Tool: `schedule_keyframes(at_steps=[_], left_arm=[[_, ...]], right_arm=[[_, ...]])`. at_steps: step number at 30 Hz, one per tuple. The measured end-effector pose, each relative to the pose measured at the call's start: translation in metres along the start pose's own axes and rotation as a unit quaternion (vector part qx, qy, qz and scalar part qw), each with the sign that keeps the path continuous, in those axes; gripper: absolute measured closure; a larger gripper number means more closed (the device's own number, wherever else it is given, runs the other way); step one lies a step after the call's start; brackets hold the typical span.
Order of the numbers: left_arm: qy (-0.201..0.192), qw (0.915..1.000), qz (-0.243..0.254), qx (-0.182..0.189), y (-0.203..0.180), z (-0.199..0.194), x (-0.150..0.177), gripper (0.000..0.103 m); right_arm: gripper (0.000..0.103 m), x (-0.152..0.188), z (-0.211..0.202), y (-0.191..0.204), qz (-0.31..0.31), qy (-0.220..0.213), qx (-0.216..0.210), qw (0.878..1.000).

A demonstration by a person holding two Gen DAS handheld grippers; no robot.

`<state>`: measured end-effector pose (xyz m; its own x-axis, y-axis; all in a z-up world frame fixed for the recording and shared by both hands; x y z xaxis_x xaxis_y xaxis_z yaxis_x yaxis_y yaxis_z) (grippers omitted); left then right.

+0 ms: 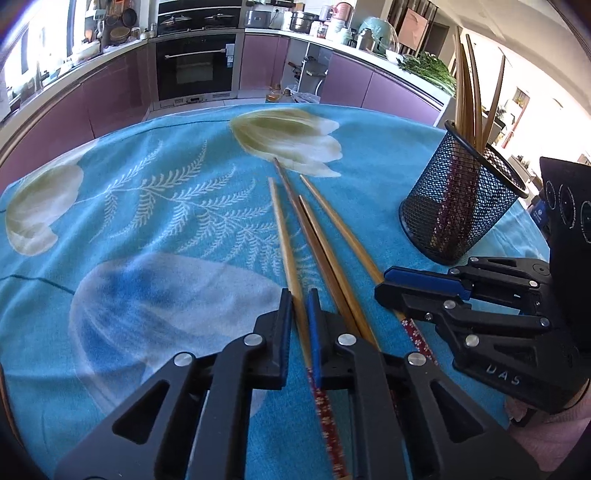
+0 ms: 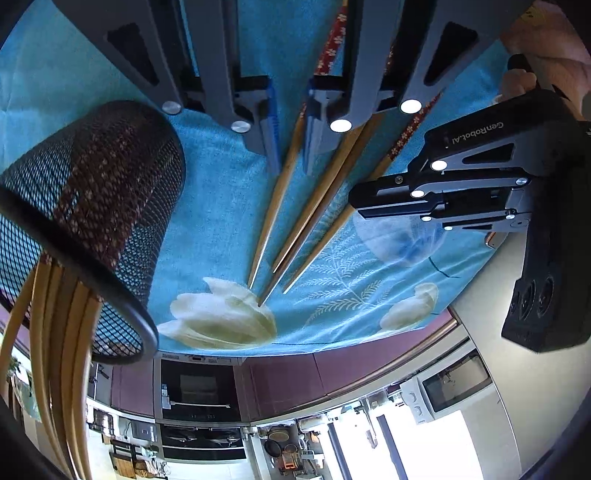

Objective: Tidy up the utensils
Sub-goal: 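Close the left gripper on a chopstick while the right gripper grasps another, then lift both chopsticks upright and carry them over the mesh cup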

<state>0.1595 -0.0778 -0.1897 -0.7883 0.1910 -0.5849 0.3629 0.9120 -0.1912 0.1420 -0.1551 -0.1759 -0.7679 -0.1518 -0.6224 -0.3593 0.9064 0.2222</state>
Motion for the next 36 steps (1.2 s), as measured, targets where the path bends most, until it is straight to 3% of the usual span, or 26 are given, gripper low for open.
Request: schedule_keyframes(at_steps=[8, 15, 28, 36], left_arm=[[-0.015, 0.9997, -0.018, 0.011, 0.004, -0.02, 0.013, 0.095], [-0.002, 0.9998, 0.0, 0.021, -0.005, -0.02, 0.025, 0.095], [0.018, 0.9992, 0.029, 0.021, -0.005, -0.001, 0.006, 0.086], [0.016, 0.9995, 0.019, 0.02, -0.005, 0.002, -0.002, 0.095]], right_arm=[[0.097, 0.004, -0.02, -0.005, 0.016, -0.024, -0.012, 1.0], [0.097, 0.012, -0.02, 0.003, -0.001, -0.001, -0.032, 0.999], [0.093, 0.0, -0.002, 0.007, -0.02, 0.008, -0.013, 1.0], [0.097, -0.007, -0.01, 0.008, -0.03, -0.008, -0.016, 0.999]])
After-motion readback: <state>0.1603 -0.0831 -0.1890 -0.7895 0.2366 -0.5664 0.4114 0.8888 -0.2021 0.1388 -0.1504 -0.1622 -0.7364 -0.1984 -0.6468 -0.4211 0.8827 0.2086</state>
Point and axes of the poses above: each gripper's, at about its wrist camera, not at the fingertips, and z roughly the way its jaws point, y to its left, x to its underside, the point moved 8 cm from there along z, roughly the way its jaws point, and after that the axes turned 1 degree about x, right-handed, at the moved point
